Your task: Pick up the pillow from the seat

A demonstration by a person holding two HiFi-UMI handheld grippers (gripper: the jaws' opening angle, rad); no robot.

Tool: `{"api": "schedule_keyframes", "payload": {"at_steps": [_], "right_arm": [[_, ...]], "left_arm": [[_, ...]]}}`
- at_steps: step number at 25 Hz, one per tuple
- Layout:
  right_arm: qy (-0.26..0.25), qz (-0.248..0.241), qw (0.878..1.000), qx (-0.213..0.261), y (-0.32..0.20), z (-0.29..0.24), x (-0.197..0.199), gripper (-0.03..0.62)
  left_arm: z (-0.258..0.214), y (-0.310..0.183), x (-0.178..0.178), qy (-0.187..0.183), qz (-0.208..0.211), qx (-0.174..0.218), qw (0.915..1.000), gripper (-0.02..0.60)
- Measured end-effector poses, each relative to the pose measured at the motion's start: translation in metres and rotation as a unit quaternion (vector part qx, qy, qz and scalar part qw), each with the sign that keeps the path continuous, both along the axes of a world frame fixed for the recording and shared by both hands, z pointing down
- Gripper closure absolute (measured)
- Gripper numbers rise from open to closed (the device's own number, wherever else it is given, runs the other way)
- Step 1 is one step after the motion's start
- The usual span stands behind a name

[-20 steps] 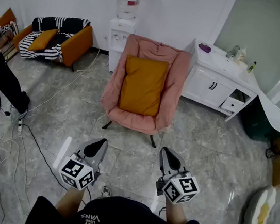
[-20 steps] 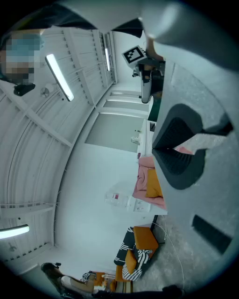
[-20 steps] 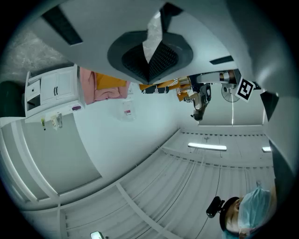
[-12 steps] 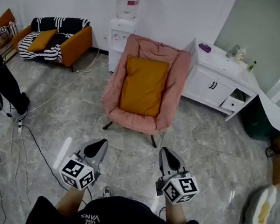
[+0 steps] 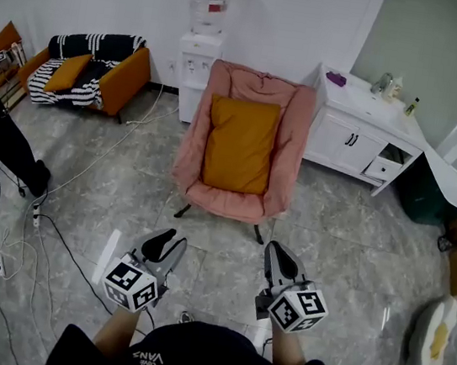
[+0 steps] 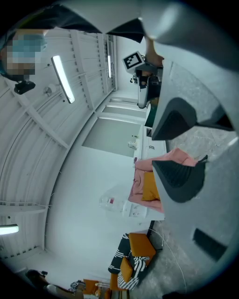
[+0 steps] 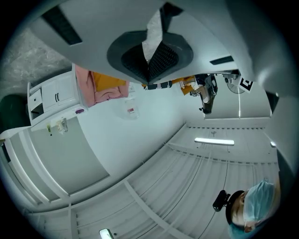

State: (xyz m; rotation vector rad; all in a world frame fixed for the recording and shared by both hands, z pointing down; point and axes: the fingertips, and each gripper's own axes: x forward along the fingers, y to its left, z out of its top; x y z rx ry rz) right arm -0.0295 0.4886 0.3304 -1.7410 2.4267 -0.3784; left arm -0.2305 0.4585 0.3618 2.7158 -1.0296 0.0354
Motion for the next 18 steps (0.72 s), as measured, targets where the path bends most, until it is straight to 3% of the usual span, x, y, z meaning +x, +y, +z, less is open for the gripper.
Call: {"api": "schedule_keyframes", "payload": {"at_steps": [1, 2, 4, 9, 18], "right_arm": [[-0.002, 0.001, 1.000, -0.002, -0.002, 0.001, -0.004, 0.588], [-0.004, 0.002, 1.000, -0.006, -0.003, 0.003, -0.009, 0.563], [-0.006, 0.009, 1.000, -0.016, -0.006, 0.008, -0.015, 0.464], [-0.008, 0.032, 0.999, -0.032, -0.010, 0.017, -0.016, 0.396], [-0.011, 0.042, 0.998, -0.048, -0.054, 0.029, -0.002, 0.362]], "left_arm": [[0.002, -0.002, -0.005, 0.001, 0.000, -0.004, 1.0000, 0.419], [0.004, -0.004, -0.010, 0.002, -0.001, -0.007, 1.0000, 0.391], [0.007, -0.008, -0.019, 0.006, -0.001, -0.012, 0.9999, 0.390], [0.019, -0.021, -0.028, 0.008, 0.000, -0.028, 0.9996, 0.353], [0.032, -0.059, -0.021, 0.011, -0.002, -0.045, 0.9989, 0.333]]}}
